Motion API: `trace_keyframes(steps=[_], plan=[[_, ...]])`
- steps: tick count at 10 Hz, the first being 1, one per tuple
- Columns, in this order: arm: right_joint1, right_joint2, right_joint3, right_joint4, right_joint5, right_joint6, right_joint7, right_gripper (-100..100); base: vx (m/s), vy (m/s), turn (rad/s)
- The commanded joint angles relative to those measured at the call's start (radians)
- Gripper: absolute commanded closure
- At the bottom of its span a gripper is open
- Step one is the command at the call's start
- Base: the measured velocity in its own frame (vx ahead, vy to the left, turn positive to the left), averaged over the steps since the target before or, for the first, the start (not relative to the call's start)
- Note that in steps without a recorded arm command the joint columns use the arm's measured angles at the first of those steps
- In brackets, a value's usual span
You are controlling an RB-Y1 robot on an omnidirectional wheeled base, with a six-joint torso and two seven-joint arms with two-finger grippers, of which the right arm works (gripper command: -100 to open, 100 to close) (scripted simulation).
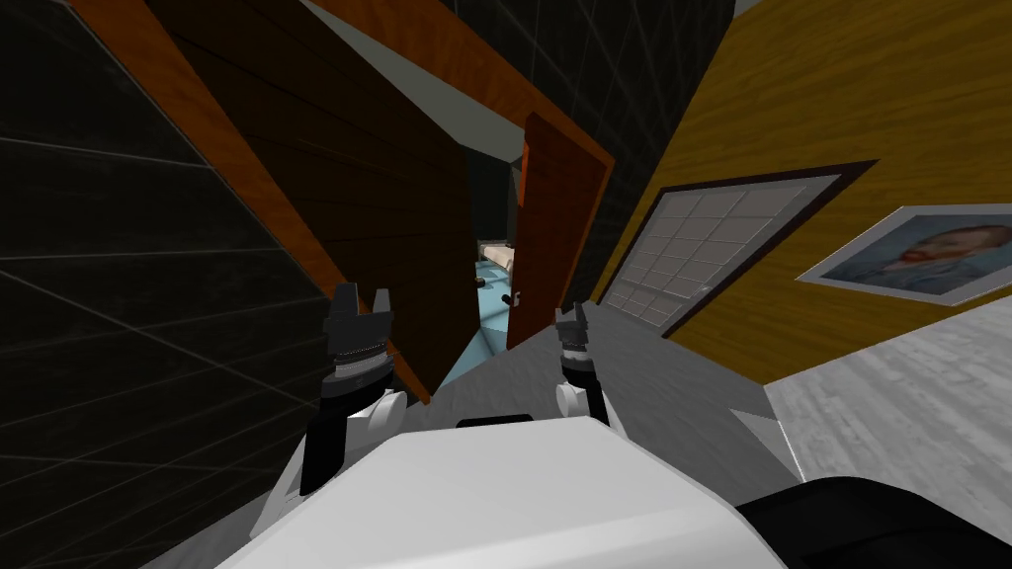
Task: Push the door open
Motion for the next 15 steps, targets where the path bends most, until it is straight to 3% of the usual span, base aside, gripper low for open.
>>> trace_keyframes(steps=[1,12,15], plan=[[-0.008,-0.005,0.009,0.045,0.004,-0.011,0.002,-100,0.093,-0.071,0.078],[-0.103,-0.033,0.061,0.384,0.029,-0.058,0.019,-100,0.091,-0.078,0.081],[-0.121,-0.036,0.071,0.453,0.034,-0.067,0.022,-100,0.063,-0.07,0.053]])
